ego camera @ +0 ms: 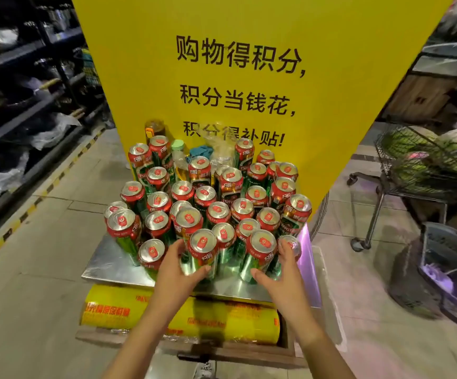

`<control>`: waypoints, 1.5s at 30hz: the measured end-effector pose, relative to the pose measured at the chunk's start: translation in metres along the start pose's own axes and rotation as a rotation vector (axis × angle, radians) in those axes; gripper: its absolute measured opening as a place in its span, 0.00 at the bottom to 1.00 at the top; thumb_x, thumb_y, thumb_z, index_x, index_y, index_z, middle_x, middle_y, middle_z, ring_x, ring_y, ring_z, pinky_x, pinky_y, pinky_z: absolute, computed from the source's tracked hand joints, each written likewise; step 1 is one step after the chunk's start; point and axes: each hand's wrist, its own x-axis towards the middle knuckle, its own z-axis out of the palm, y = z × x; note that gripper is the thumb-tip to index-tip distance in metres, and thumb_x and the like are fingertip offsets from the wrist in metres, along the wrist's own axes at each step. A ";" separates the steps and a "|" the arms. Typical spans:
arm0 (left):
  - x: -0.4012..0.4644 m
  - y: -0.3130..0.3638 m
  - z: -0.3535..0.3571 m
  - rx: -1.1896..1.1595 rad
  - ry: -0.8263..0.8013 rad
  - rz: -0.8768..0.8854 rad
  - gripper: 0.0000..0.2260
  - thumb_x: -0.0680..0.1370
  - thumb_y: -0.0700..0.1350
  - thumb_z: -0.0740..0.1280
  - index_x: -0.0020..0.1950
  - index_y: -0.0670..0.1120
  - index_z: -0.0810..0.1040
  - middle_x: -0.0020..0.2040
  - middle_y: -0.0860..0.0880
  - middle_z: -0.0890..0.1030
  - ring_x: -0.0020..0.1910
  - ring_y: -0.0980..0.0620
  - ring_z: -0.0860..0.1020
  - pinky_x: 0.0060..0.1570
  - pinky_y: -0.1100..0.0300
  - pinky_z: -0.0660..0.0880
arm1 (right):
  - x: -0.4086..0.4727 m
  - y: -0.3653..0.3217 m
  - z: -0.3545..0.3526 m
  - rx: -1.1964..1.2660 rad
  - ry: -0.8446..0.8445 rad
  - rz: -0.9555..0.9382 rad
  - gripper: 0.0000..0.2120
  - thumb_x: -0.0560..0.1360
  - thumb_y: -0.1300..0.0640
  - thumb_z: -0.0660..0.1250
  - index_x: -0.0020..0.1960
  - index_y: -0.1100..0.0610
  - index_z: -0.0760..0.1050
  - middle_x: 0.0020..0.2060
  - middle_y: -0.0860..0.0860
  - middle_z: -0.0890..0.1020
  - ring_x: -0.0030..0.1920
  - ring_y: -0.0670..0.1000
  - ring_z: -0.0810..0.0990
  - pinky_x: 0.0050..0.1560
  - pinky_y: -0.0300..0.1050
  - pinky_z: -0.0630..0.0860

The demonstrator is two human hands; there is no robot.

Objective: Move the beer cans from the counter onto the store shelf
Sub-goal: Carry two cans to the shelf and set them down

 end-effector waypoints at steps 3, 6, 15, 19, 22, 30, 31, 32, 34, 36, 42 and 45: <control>0.007 -0.006 0.012 -0.009 0.096 0.039 0.37 0.67 0.49 0.77 0.71 0.46 0.63 0.67 0.50 0.70 0.67 0.51 0.68 0.66 0.51 0.67 | 0.008 0.005 0.013 -0.040 0.032 0.019 0.45 0.68 0.52 0.76 0.75 0.46 0.52 0.72 0.45 0.64 0.71 0.45 0.62 0.65 0.39 0.63; 0.007 -0.006 0.021 0.001 0.150 0.020 0.35 0.67 0.49 0.76 0.70 0.46 0.65 0.66 0.48 0.70 0.66 0.50 0.68 0.64 0.55 0.67 | 0.013 0.005 0.021 -0.112 0.087 0.036 0.47 0.66 0.48 0.77 0.75 0.46 0.52 0.73 0.47 0.63 0.73 0.49 0.60 0.71 0.51 0.64; 0.007 -0.011 0.020 0.119 0.216 0.023 0.35 0.65 0.57 0.76 0.68 0.50 0.68 0.57 0.51 0.68 0.59 0.49 0.70 0.56 0.55 0.71 | 0.029 0.008 0.035 -0.256 0.286 0.043 0.37 0.62 0.48 0.79 0.66 0.54 0.67 0.64 0.52 0.69 0.67 0.54 0.65 0.67 0.54 0.68; 0.008 -0.009 0.017 0.145 0.225 0.041 0.34 0.63 0.57 0.77 0.64 0.48 0.70 0.54 0.51 0.70 0.56 0.51 0.71 0.53 0.56 0.72 | 0.025 0.010 0.038 -0.148 0.259 0.033 0.31 0.62 0.52 0.80 0.61 0.47 0.69 0.55 0.45 0.77 0.58 0.45 0.74 0.58 0.46 0.74; 0.007 -0.004 0.015 0.134 0.209 0.082 0.29 0.62 0.55 0.78 0.57 0.49 0.70 0.51 0.53 0.72 0.52 0.53 0.72 0.48 0.61 0.70 | 0.017 0.004 0.037 -0.093 0.213 0.005 0.30 0.63 0.60 0.79 0.58 0.45 0.67 0.46 0.36 0.77 0.48 0.28 0.75 0.46 0.27 0.71; -0.005 0.002 0.020 0.080 0.144 0.086 0.32 0.63 0.52 0.78 0.63 0.52 0.68 0.56 0.55 0.76 0.57 0.52 0.75 0.51 0.64 0.71 | 0.005 0.001 0.030 0.083 0.206 0.048 0.29 0.62 0.62 0.79 0.57 0.48 0.70 0.47 0.39 0.78 0.47 0.36 0.77 0.48 0.31 0.73; -0.007 0.002 0.020 0.060 0.153 0.083 0.30 0.63 0.52 0.78 0.62 0.55 0.70 0.56 0.56 0.77 0.57 0.52 0.76 0.52 0.63 0.72 | 0.003 0.001 0.026 0.120 0.187 0.057 0.27 0.62 0.62 0.79 0.55 0.47 0.71 0.47 0.41 0.80 0.48 0.38 0.78 0.48 0.33 0.74; -0.010 0.003 0.019 0.028 0.160 0.081 0.27 0.63 0.51 0.79 0.58 0.58 0.72 0.53 0.58 0.78 0.55 0.52 0.77 0.52 0.62 0.73 | 0.000 0.002 0.022 0.147 0.167 0.061 0.26 0.62 0.61 0.79 0.54 0.47 0.72 0.47 0.42 0.80 0.48 0.39 0.79 0.48 0.35 0.75; -0.021 0.003 0.017 -0.053 0.188 0.061 0.24 0.62 0.52 0.79 0.54 0.58 0.74 0.50 0.57 0.80 0.52 0.54 0.78 0.51 0.58 0.76 | -0.008 0.003 0.012 0.191 0.127 0.069 0.26 0.62 0.61 0.79 0.55 0.47 0.73 0.48 0.44 0.82 0.50 0.43 0.80 0.50 0.40 0.77; -0.036 0.005 0.014 -0.148 0.232 0.018 0.23 0.62 0.52 0.79 0.54 0.56 0.74 0.50 0.56 0.80 0.51 0.55 0.79 0.51 0.57 0.76 | -0.016 0.001 0.002 0.244 0.083 0.076 0.28 0.61 0.60 0.79 0.58 0.49 0.74 0.50 0.46 0.82 0.51 0.46 0.80 0.53 0.46 0.77; -0.096 0.041 -0.009 -0.426 0.466 0.021 0.23 0.60 0.54 0.75 0.53 0.53 0.75 0.49 0.52 0.81 0.49 0.55 0.80 0.50 0.56 0.78 | -0.037 -0.019 -0.017 0.432 -0.120 0.017 0.36 0.54 0.54 0.82 0.60 0.50 0.74 0.52 0.51 0.82 0.54 0.52 0.80 0.47 0.44 0.78; -0.131 0.054 -0.026 -0.471 0.589 0.025 0.24 0.59 0.55 0.73 0.52 0.56 0.74 0.49 0.53 0.81 0.47 0.57 0.80 0.46 0.60 0.77 | -0.052 -0.034 -0.008 0.556 -0.240 0.010 0.47 0.40 0.42 0.82 0.58 0.51 0.75 0.49 0.52 0.84 0.51 0.53 0.82 0.51 0.52 0.79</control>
